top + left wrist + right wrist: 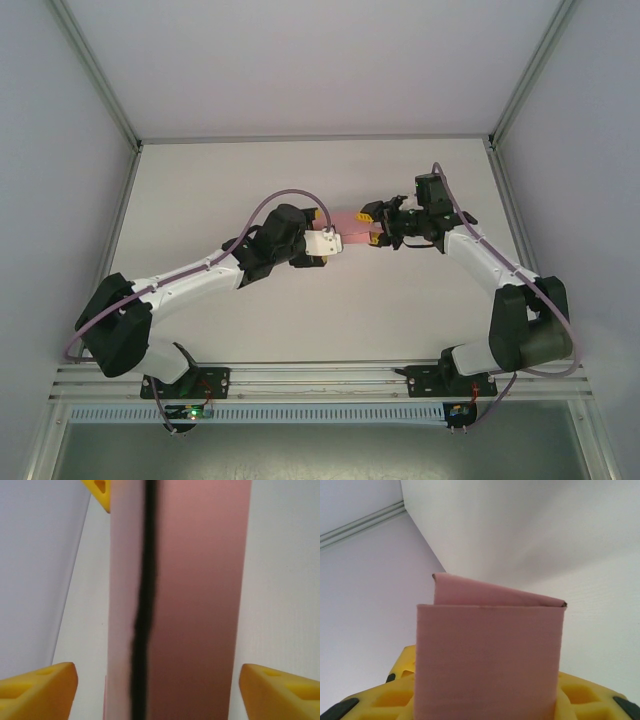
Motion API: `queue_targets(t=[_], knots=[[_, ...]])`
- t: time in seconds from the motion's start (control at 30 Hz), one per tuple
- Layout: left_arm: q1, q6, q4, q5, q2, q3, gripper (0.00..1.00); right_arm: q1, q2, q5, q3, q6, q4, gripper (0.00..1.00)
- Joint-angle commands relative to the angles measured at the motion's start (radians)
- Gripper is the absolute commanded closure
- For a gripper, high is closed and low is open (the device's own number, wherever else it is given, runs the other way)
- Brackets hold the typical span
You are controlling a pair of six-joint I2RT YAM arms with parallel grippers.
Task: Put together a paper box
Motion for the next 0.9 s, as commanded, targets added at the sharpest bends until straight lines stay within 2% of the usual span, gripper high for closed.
queue_targets(t=[0.0, 0.03, 0.17, 0.27, 0.3, 0.33, 0.47, 0.53, 0.57, 0.6, 0.87], knots=[[-0.011, 0.005, 0.064, 0.002, 0.002, 0.014, 0.26, 0.004, -0.02, -0.04, -0.015, 0.021, 0.018, 0.61], [-0.011, 0.005, 0.068, 0.0, 0.003, 0.015, 0.32, 0.005, -0.018, -0.041, -0.017, 0.021, 0.019, 0.57], [-0.011, -0.001, 0.072, -0.012, -0.002, 0.017, 0.42, 0.004, -0.017, -0.047, -0.025, 0.021, 0.031, 0.59], [-0.011, -0.001, 0.067, -0.004, -0.016, 0.015, 0.48, 0.005, -0.026, -0.043, -0.029, 0.016, 0.034, 0.51], [-0.011, -0.003, 0.069, -0.002, -0.02, 0.013, 0.5, 0.004, -0.032, -0.036, -0.031, 0.016, 0.033, 0.42], [-0.011, -0.001, 0.067, 0.001, -0.023, 0.011, 0.5, 0.004, -0.036, -0.031, -0.031, 0.014, 0.033, 0.38], [-0.011, 0.004, 0.033, 0.015, -0.025, 0.019, 0.52, 0.005, -0.051, -0.02, -0.029, -0.012, 0.035, 0.36], [-0.011, 0.003, 0.02, 0.023, -0.028, 0.019, 0.53, 0.003, -0.061, -0.01, -0.032, -0.016, 0.034, 0.32], [-0.011, 0.01, 0.006, 0.029, -0.031, 0.02, 0.53, 0.0, -0.066, -0.004, -0.035, -0.021, 0.034, 0.22], [-0.011, 0.014, -0.002, 0.031, -0.033, 0.018, 0.55, -0.002, -0.074, 0.009, -0.037, -0.027, 0.031, 0.02], [0.028, 0.042, -0.218, 0.105, -0.049, 0.059, 0.56, -0.127, -0.22, 0.156, -0.119, -0.092, -0.017, 0.02]])
